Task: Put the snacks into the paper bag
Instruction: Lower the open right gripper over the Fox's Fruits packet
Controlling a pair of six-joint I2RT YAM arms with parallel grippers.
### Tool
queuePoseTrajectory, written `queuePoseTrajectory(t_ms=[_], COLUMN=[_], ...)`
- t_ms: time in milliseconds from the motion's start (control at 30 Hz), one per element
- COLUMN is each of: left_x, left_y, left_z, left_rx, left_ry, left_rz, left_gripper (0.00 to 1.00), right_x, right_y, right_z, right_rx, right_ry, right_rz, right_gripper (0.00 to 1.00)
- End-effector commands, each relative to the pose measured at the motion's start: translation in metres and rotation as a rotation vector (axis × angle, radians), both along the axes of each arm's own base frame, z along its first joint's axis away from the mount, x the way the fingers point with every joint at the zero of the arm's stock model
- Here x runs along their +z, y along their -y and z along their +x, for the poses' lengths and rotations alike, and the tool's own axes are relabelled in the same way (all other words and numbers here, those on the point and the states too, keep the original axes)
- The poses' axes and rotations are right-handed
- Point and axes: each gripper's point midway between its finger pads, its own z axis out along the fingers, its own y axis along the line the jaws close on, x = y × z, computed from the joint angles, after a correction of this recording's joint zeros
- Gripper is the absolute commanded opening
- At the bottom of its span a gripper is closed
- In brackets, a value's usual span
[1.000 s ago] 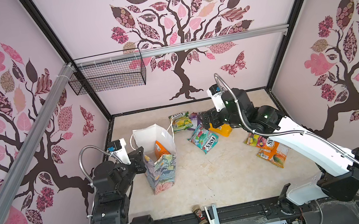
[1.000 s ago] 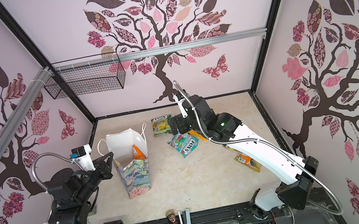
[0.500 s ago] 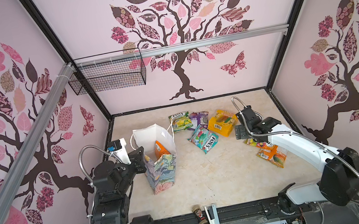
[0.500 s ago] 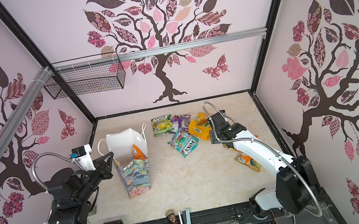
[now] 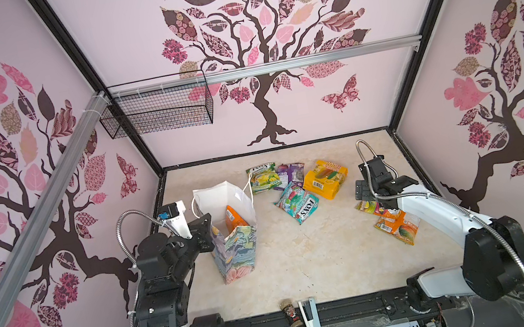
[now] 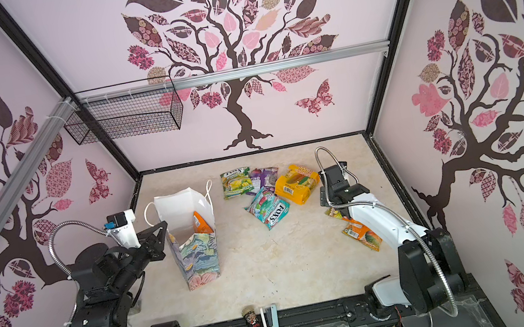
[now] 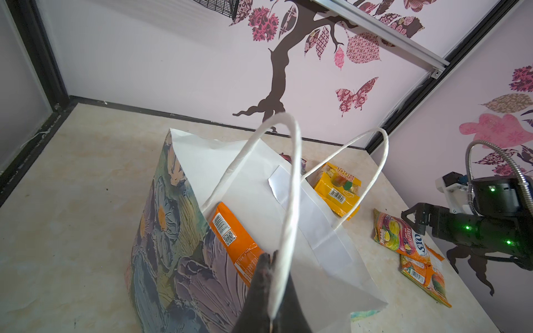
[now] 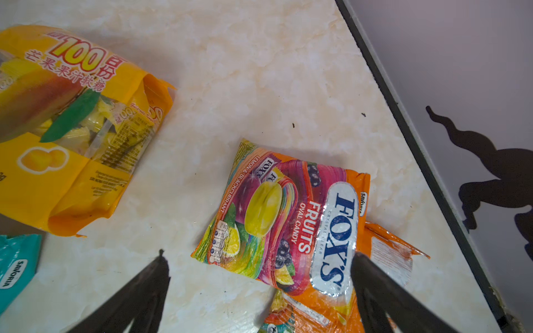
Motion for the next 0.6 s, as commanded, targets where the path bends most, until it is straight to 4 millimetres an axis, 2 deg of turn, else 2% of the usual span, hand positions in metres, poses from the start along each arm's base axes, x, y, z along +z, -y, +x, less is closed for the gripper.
queuePoseTrajectory(t_ms=[0,200,567], left_x=[-0.001,-0.001,0.0], left_y=[0.001,0.002,0.003], left_z=[0.002,0.003,0.004], left_rx=[-0.006,-0.011,-0.015], left_ry=[0.013,0.012,0.014], left_rz=[0.001,-0.003,-0.009], left_gripper=[0.0,0.0,0.0], right_x=[0.003,-0.008,-0.063], right_y=[0.007,0.016,0.038], right_z=[0.007,0.01,0.017], right_rx=[-0.029,-0.07,-0.154], right_ry=[0.034,0.035,-0.049], right_rz=[-0.017,0.017,0.143], right_gripper=[0.99,1.0,0.99])
